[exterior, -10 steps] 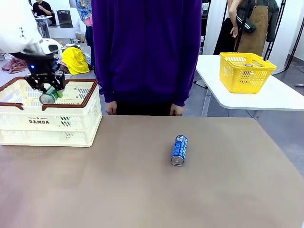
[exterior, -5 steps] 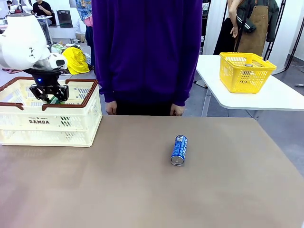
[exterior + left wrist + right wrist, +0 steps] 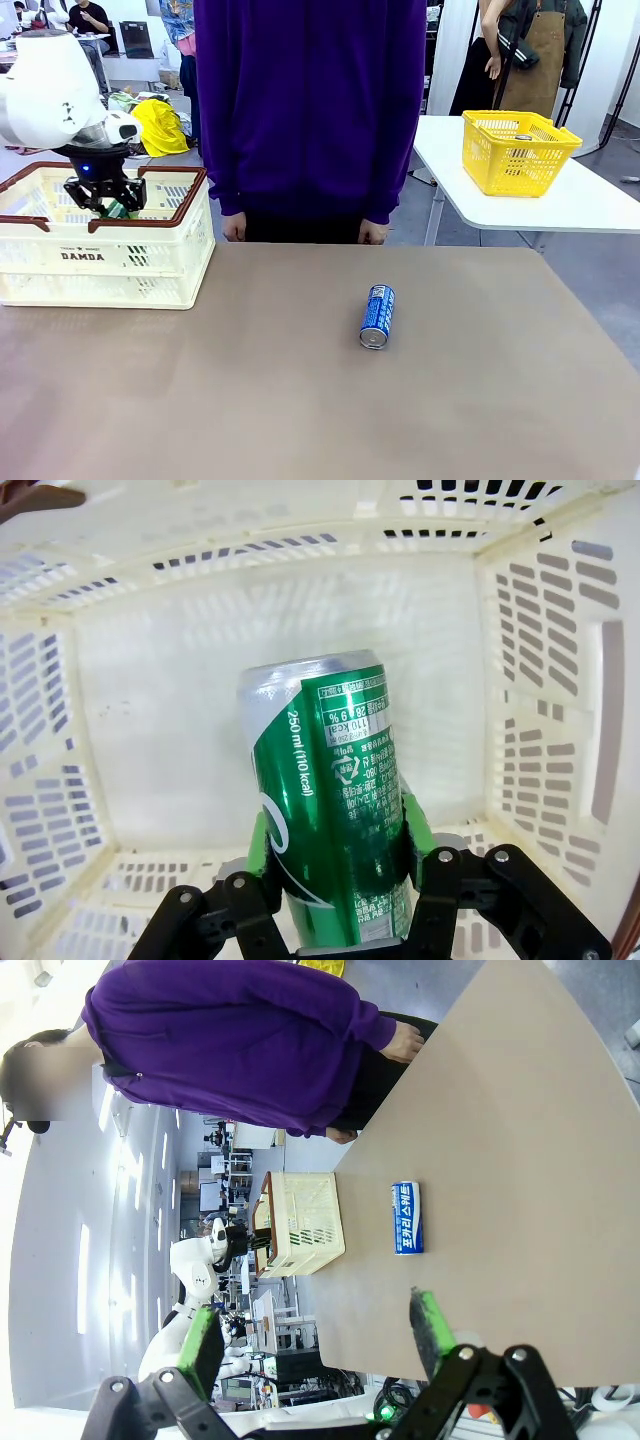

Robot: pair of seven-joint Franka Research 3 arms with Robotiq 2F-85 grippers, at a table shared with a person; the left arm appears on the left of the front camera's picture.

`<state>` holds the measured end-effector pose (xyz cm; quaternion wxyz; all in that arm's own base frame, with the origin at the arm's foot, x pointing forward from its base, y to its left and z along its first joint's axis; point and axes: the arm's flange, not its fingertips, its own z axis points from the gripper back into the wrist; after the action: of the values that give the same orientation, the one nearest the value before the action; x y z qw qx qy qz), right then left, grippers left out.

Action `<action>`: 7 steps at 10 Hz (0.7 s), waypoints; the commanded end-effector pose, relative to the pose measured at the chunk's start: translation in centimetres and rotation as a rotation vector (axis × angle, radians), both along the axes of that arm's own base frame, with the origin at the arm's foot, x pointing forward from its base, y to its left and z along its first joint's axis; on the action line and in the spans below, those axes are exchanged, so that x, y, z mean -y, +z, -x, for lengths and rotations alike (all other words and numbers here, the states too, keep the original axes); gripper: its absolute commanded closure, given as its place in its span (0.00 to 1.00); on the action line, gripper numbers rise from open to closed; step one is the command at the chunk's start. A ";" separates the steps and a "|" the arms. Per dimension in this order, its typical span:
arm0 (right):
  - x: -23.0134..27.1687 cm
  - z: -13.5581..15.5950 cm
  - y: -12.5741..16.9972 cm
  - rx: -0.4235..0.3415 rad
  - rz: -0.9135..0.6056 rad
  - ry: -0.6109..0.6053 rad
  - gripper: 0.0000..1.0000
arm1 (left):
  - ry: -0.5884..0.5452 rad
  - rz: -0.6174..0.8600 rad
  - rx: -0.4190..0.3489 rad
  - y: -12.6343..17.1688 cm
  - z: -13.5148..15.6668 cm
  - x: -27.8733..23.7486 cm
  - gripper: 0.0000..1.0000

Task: Place the drinks into the Shopping basket.
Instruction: Pick up one drink and place it into the Shopping basket.

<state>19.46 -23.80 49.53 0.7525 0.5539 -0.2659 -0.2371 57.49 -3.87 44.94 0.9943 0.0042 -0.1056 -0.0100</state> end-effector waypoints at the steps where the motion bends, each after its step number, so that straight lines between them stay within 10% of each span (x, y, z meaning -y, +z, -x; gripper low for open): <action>1: 0.1 -0.2 0.2 0.037 -0.001 0.002 0.00 | 0.001 0.024 -0.058 -1.5 -0.2 -0.2 1.00; 3: 0.1 -0.2 0.2 0.037 -0.001 0.002 0.00 | -0.012 0.044 -0.066 -1.3 -0.1 -0.1 1.00; 5: 0.1 -0.2 0.2 0.037 -0.001 0.002 0.00 | -0.018 0.056 -0.078 -1.4 0.0 -0.2 0.00; 7: 0.1 -0.2 0.2 0.037 -0.001 0.002 0.00 | 0.004 0.063 -0.066 -1.0 0.1 -0.7 0.00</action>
<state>19.46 -23.80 49.53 0.7525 0.5539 -0.2660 -0.2371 57.48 -3.87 43.90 0.9969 -0.0192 -0.0763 -0.0061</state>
